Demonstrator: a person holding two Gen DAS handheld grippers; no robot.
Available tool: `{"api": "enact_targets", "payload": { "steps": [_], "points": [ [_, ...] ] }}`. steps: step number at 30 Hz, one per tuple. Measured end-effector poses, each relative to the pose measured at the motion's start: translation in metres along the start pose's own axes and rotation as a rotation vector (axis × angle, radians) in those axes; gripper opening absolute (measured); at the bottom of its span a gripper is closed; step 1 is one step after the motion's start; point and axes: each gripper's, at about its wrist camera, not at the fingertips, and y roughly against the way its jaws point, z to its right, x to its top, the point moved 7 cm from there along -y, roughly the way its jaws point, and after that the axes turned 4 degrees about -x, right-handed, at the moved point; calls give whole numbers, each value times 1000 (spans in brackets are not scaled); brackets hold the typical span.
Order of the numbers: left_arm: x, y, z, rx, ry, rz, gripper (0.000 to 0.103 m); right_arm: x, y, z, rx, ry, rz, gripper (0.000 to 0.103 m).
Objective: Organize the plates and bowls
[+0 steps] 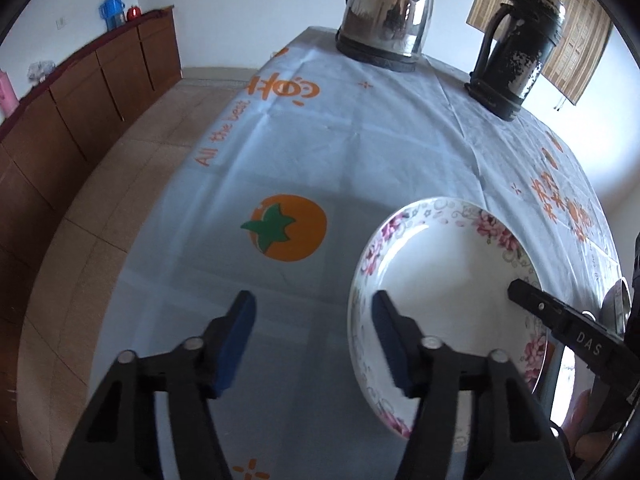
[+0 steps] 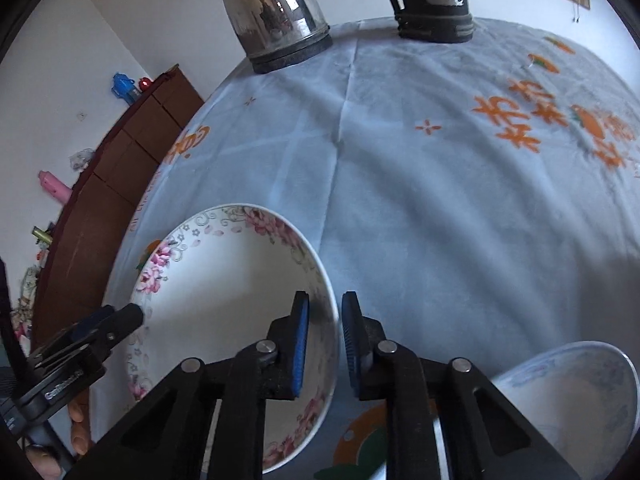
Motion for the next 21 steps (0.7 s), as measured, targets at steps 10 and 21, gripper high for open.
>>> {"api": "enact_targets", "payload": {
  "steps": [10,21],
  "points": [
    [-5,-15,20,-151,37,-48,18,2,-3,-1,51,-7,-18,17],
    [-3,8,22,-117,16,-16,19,-3,20,-9,54,-14,-2,17]
  ]
}}
